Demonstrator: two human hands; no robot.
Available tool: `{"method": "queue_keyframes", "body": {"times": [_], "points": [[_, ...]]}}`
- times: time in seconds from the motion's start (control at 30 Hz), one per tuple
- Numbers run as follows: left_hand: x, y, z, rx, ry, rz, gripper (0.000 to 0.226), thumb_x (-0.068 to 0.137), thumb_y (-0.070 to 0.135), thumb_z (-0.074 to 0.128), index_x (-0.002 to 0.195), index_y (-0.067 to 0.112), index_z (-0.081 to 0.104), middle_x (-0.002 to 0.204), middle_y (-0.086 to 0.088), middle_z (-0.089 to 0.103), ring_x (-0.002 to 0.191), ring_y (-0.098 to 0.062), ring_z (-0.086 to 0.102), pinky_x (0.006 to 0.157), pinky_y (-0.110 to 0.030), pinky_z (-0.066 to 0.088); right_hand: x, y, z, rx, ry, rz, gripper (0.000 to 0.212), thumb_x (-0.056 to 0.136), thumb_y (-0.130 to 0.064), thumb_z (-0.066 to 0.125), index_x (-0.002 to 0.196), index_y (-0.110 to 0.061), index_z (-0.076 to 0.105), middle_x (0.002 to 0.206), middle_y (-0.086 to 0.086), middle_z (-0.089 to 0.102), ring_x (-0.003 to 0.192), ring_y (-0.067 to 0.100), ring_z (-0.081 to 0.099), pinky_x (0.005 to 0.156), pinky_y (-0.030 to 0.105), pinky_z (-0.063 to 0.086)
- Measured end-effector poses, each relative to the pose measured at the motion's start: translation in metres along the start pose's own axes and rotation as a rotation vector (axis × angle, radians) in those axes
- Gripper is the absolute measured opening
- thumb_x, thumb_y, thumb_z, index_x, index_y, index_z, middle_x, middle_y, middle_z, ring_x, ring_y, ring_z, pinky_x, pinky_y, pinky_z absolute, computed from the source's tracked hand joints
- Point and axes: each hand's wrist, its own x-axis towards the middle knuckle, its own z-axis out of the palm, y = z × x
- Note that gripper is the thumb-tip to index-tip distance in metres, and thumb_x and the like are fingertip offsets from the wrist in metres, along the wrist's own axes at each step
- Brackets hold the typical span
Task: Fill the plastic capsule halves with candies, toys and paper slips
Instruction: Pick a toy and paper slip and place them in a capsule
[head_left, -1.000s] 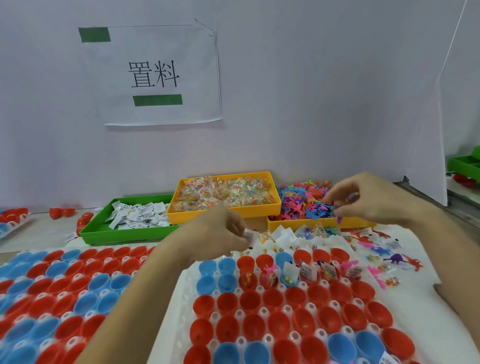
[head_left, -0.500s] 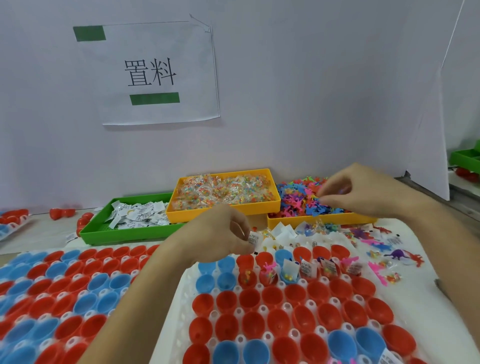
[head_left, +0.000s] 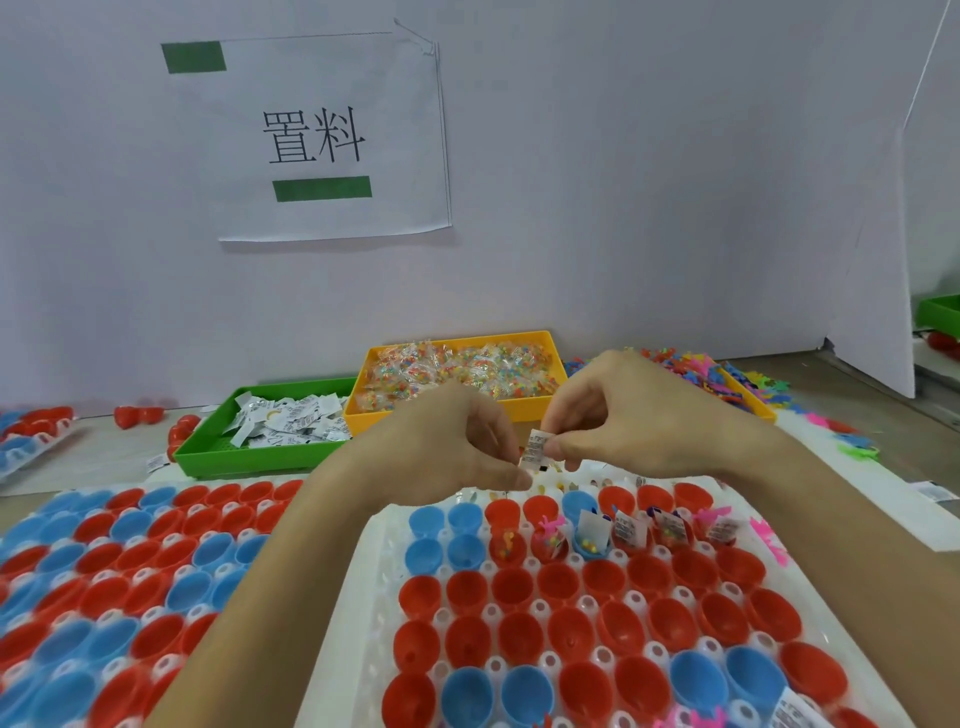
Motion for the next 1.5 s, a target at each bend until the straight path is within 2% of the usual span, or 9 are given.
{"method": "queue_keyframes", "body": {"times": [0.17, 0.27, 0.37, 0.57, 0.9, 1.03, 1.13, 1.4, 1.5], "points": [[0.002, -0.012, 0.005, 0.237, -0.124, -0.09, 0.005, 0.085, 0.024, 0.075, 0.083, 0.028, 0.072, 0.08, 0.01, 0.072, 0.066, -0.002, 0.062, 0.06, -0.019, 0.047, 0.0, 0.004, 0.004, -0.012, -0.113, 0.053, 0.01, 0.087, -0.016, 0.076, 0.091, -0.025, 0.073, 0.078, -0.006, 0.077, 0.072, 0.005, 0.073, 0.079, 0.031, 0.06], [0.004, -0.014, 0.009, 0.279, -0.16, -0.124, 0.006, 0.083, 0.027, 0.077, 0.086, 0.028, 0.071, 0.086, 0.01, 0.072, 0.074, -0.007, 0.065, 0.065, -0.023, 0.051, 0.0, 0.004, 0.007, -0.031, -0.151, 0.052, 0.012, 0.087, -0.018, 0.075, 0.092, -0.029, 0.07, 0.079, -0.006, 0.077, 0.074, 0.004, 0.073, 0.08, 0.031, 0.06], [0.005, -0.015, 0.01, 0.302, -0.176, -0.138, 0.01, 0.082, 0.031, 0.078, 0.083, 0.032, 0.068, 0.085, 0.012, 0.071, 0.071, -0.005, 0.063, 0.062, -0.023, 0.047, 0.0, 0.004, 0.008, -0.05, -0.15, 0.047, 0.009, 0.09, -0.018, 0.073, 0.09, -0.027, 0.072, 0.08, -0.007, 0.077, 0.074, 0.003, 0.072, 0.08, 0.032, 0.06], [0.004, -0.013, 0.011, 0.328, -0.213, -0.157, 0.018, 0.078, 0.039, 0.08, 0.087, 0.031, 0.067, 0.091, 0.012, 0.072, 0.076, -0.004, 0.063, 0.06, -0.02, 0.042, 0.001, 0.001, 0.014, -0.09, -0.115, 0.014, 0.009, 0.091, -0.022, 0.073, 0.086, -0.028, 0.077, 0.081, -0.016, 0.075, 0.077, -0.005, 0.068, 0.07, 0.011, 0.052], [0.003, -0.01, 0.01, 0.341, -0.237, -0.158, 0.022, 0.076, 0.039, 0.082, 0.089, 0.029, 0.067, 0.095, 0.009, 0.072, 0.082, -0.009, 0.064, 0.069, -0.025, 0.05, 0.005, -0.004, 0.029, -0.129, -0.109, -0.021, 0.011, 0.084, -0.015, 0.08, 0.085, -0.025, 0.075, 0.076, -0.01, 0.072, 0.072, -0.002, 0.067, 0.063, 0.009, 0.047], [0.001, -0.009, 0.01, 0.337, -0.238, -0.132, 0.035, 0.076, 0.036, 0.082, 0.105, 0.022, 0.07, 0.098, 0.004, 0.073, 0.09, -0.017, 0.067, 0.087, -0.04, 0.055, 0.01, -0.008, 0.036, -0.171, -0.117, -0.04, 0.01, 0.085, -0.015, 0.079, 0.086, -0.024, 0.075, 0.078, -0.011, 0.072, 0.074, 0.0, 0.067, 0.069, 0.017, 0.054], [-0.001, -0.009, 0.008, 0.334, -0.239, -0.124, 0.037, 0.074, 0.036, 0.084, 0.106, 0.021, 0.071, 0.098, 0.002, 0.073, 0.09, -0.018, 0.067, 0.088, -0.042, 0.054, 0.012, -0.011, 0.04, -0.215, -0.143, -0.031, 0.011, 0.086, -0.013, 0.077, 0.089, -0.024, 0.076, 0.082, -0.011, 0.073, 0.076, 0.001, 0.067, 0.075, 0.024, 0.057], [-0.001, -0.01, 0.005, 0.325, -0.241, -0.118, 0.038, 0.073, 0.032, 0.085, 0.105, 0.02, 0.071, 0.1, 0.001, 0.073, 0.093, -0.021, 0.067, 0.088, -0.043, 0.054, 0.012, -0.016, 0.042, -0.333, -0.145, -0.044, 0.006, 0.088, -0.023, 0.076, 0.091, -0.028, 0.075, 0.085, -0.015, 0.066, 0.081, -0.007, 0.056, 0.077, 0.026, 0.055], [-0.001, -0.01, 0.004, 0.323, -0.242, -0.112, 0.034, 0.075, 0.031, 0.084, 0.105, 0.02, 0.071, 0.101, 0.0, 0.072, 0.094, -0.022, 0.067, 0.088, -0.044, 0.054, 0.011, -0.017, 0.042, -0.345, -0.149, -0.045, 0.006, 0.087, -0.022, 0.076, 0.09, -0.027, 0.075, 0.082, -0.014, 0.063, 0.077, 0.0, 0.059, 0.073, 0.029, 0.056]]}}
